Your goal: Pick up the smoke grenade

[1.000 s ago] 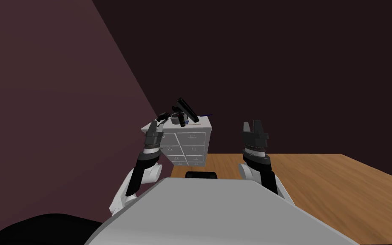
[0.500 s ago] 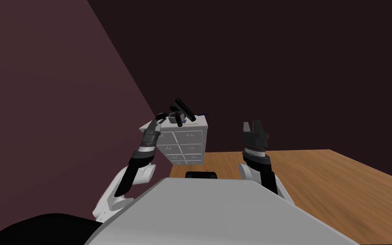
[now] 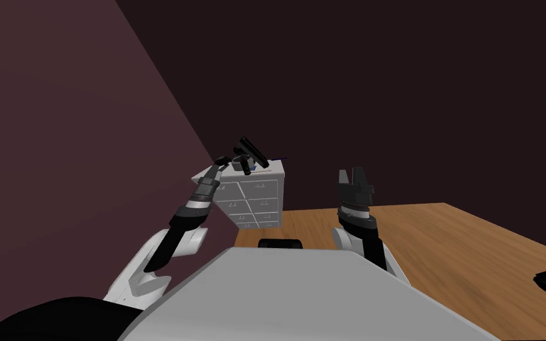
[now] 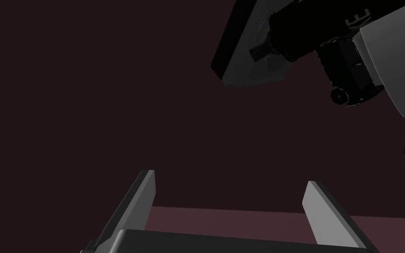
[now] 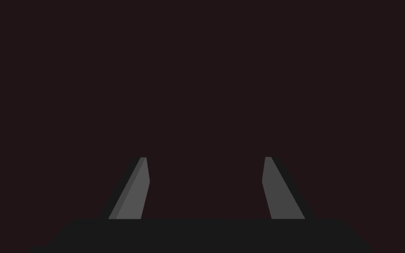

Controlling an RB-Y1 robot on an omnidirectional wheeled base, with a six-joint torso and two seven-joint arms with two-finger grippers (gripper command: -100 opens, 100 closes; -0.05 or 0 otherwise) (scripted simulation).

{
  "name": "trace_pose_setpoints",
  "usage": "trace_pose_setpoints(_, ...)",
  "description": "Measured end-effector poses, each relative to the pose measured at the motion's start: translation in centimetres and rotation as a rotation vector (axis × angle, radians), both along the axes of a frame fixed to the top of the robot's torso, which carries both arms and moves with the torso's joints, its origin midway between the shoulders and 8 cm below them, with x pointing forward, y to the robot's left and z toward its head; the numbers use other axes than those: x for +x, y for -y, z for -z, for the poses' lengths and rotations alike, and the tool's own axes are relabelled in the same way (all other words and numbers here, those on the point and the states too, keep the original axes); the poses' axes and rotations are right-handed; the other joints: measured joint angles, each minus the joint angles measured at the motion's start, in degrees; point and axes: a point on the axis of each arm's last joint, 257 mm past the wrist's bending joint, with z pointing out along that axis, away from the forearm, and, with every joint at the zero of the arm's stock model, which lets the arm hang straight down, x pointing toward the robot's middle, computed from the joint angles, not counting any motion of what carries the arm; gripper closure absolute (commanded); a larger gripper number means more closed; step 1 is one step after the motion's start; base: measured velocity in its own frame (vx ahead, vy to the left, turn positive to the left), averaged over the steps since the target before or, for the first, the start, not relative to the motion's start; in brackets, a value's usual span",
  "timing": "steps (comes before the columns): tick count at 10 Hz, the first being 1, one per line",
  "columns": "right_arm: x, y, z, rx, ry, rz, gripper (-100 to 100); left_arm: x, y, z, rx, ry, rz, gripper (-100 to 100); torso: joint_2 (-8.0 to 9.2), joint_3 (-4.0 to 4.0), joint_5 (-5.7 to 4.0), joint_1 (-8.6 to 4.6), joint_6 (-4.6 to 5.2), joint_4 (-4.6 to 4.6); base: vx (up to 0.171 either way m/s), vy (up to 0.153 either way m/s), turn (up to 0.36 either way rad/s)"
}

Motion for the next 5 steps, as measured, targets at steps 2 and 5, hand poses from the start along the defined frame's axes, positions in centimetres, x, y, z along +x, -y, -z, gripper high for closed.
trace_pose_setpoints(2, 0.0, 0.0, 0.0, 0.0, 0.0, 0.0, 0, 0.4, -0.4, 0.1, 0.053, -0.033, -0.015, -100, -0.03, -0.02, 0.0, 0.0, 0.0, -0.01, -0.024, -0.036, -0.065)
trace_pose_setpoints(5, 0.0, 0.0, 0.0, 0.0, 0.0, 0.0, 0, 1.3, -1.2, 1.0, 0.147, -0.093, -0.041, -100, -0.1, -0.06, 0.0, -0.01, 0.0, -0.02, -0.007, -0.038, -0.07)
